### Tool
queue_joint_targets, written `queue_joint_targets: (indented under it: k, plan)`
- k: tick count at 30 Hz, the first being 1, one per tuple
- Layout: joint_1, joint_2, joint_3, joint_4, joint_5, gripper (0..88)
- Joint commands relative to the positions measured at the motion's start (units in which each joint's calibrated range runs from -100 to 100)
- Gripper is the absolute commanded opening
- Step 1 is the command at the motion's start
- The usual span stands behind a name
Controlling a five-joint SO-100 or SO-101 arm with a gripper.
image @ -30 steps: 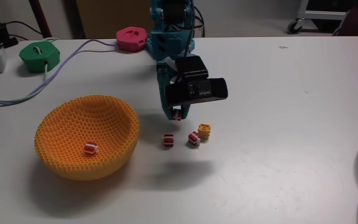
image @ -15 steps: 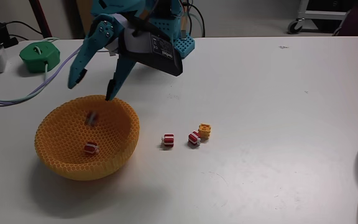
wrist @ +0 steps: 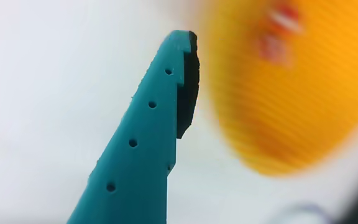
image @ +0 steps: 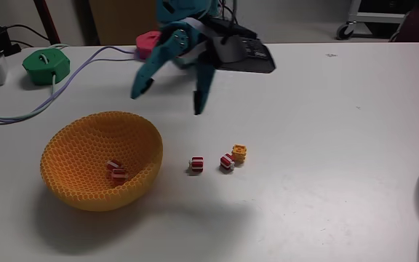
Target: Place cube pieces into the yellow basket
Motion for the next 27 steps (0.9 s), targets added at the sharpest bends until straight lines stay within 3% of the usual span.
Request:
queue_joint_targets:
  k: [1,6,20,23,25,27]
  plan:
    - [-13.76,-3.63,7.88,-5.73,-10.65,56.5]
    - [-22.34,4.98,22.80,-30.40,-17.34,55.0]
    - [-16.18,22.60,21.16,-47.17,-16.90,46.3]
    - [-15.16,23.92,20.68,-47.34,-17.83,35.9]
    - [-14.32,24.30,20.78,-47.60,-19.00,18.0]
    - [-13.48,24.68,20.78,-48.65,-18.22,13.2]
